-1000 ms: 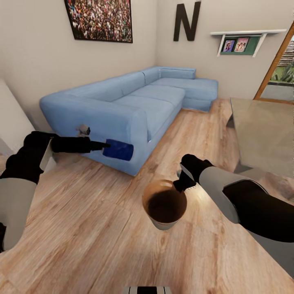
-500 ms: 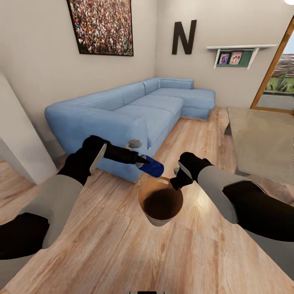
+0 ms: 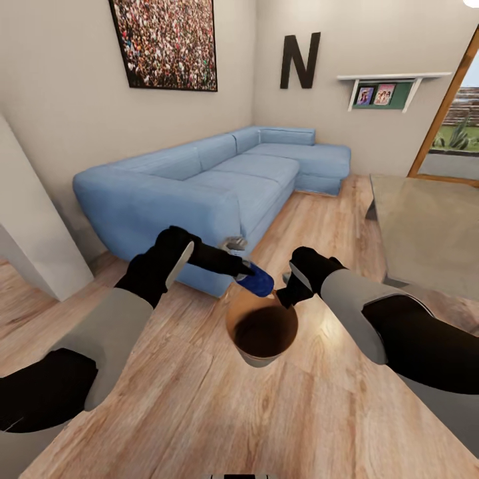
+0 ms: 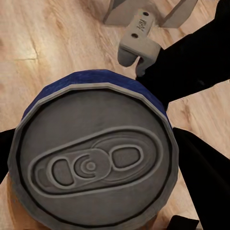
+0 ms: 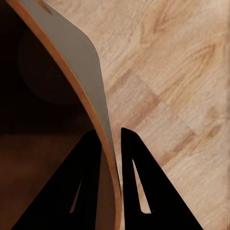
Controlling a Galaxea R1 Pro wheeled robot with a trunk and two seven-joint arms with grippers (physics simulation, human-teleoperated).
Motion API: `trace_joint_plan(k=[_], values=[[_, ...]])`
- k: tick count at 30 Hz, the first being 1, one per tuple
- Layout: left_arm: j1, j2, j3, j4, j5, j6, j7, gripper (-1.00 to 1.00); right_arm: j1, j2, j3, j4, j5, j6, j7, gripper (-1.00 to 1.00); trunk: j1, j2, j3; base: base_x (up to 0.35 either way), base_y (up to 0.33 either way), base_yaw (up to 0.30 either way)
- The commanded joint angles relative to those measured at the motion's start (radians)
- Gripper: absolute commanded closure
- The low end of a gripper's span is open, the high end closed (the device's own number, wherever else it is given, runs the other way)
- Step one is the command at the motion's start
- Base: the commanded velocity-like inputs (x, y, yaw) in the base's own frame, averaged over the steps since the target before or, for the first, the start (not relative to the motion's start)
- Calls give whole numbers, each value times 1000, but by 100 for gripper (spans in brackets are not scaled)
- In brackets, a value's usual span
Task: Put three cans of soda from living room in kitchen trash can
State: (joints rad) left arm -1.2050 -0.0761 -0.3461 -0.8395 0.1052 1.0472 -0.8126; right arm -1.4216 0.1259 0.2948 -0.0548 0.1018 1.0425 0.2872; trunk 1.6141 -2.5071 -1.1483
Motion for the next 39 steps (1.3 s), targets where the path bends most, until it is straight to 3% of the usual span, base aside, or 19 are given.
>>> trace_joint_plan(k=[1, 9, 12, 17, 22, 26, 37, 39], values=[[6, -6, -16, 1, 0, 0, 13, 100, 0, 1, -15, -8, -24, 3, 6, 100, 0, 0, 0, 0, 0, 0], [32, -29, -81, 4, 1, 0, 34, 100, 0, 3, -14, -26, -24, 4, 6, 100, 0, 0, 0, 0, 0, 0], [41, -31, -143, 5, 1, 0, 38, 100, 0, 3, -14, -27, -24, 4, 6, 100, 0, 0, 0, 0, 0, 0], [45, -34, -178, 35, 1, 0, 40, 100, 0, 5, -14, -29, -24, 5, 6, 100, 0, 0, 0, 0, 0, 0], [59, -46, -192, 69, 1, 0, 41, 100, 0, 11, -15, -33, -25, 5, 6, 100, 0, 0, 0, 0, 0, 0], [80, -50, -200, 78, 2, 0, 114, 100, -1, 20, -15, -66, -25, 5, 6, 100, 0, 0, 0, 0, 0, 0], [119, -60, -212, 80, 3, 0, 173, 100, -2, 30, -17, -77, -25, 5, 6, 100, 0, 0, 0, 0, 0, 0], [129, -60, -216, 80, 3, 0, 207, 100, -2, 32, -17, -77, -26, 5, 6, 100, 0, 0, 0, 0, 0, 0]])
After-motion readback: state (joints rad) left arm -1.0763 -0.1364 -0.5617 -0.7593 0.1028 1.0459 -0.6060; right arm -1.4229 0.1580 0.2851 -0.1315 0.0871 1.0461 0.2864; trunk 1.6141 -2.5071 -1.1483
